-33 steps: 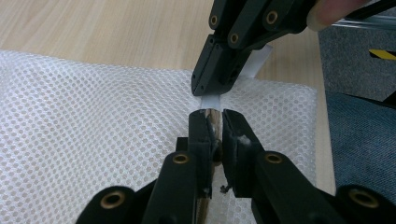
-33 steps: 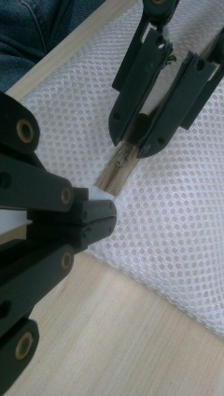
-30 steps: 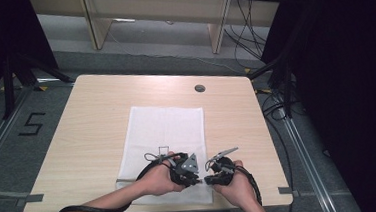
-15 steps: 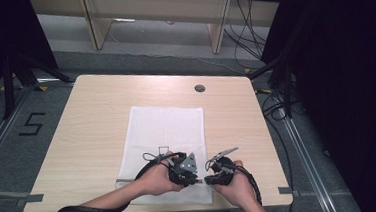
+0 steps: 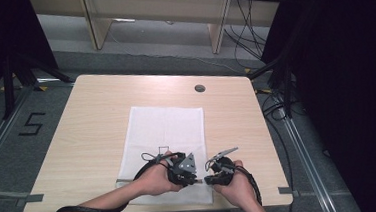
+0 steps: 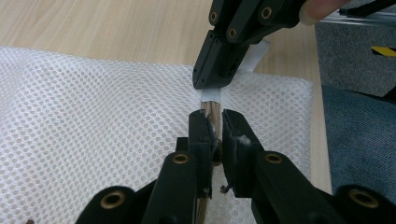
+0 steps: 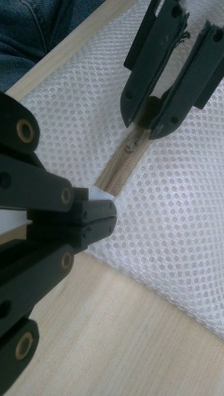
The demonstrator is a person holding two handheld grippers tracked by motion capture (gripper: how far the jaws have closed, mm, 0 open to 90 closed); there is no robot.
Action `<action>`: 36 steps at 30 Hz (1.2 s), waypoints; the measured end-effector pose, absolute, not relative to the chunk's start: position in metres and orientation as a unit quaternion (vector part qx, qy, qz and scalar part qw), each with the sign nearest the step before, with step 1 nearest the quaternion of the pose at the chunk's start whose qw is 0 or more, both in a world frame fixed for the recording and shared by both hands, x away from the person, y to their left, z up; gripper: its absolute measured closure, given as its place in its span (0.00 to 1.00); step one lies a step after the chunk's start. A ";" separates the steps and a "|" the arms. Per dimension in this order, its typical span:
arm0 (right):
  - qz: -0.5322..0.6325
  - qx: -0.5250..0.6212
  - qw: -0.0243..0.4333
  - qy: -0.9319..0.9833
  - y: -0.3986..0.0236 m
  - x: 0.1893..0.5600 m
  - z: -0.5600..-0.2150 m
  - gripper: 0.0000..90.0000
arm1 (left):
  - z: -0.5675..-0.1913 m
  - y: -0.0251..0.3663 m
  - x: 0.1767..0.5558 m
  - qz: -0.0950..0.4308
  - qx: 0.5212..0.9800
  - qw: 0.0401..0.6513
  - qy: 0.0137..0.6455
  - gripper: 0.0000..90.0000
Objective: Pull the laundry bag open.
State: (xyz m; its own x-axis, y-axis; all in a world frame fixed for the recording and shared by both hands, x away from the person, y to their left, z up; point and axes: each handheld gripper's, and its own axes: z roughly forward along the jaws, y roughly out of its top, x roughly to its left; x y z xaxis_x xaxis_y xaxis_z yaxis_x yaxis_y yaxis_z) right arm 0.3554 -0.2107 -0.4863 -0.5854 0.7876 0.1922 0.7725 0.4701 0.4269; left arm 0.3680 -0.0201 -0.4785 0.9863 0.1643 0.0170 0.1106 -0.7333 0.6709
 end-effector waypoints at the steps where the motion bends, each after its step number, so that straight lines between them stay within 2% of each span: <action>1: 0.240 0.456 0.017 0.857 -0.211 0.355 -0.486 1.00 | -0.479 -0.020 0.368 0.035 0.930 0.358 0.076 0.91; 36: 0.241 0.456 0.016 0.857 -0.211 0.355 -0.486 1.00 | -0.477 -0.012 0.367 0.041 0.931 0.356 0.072 0.91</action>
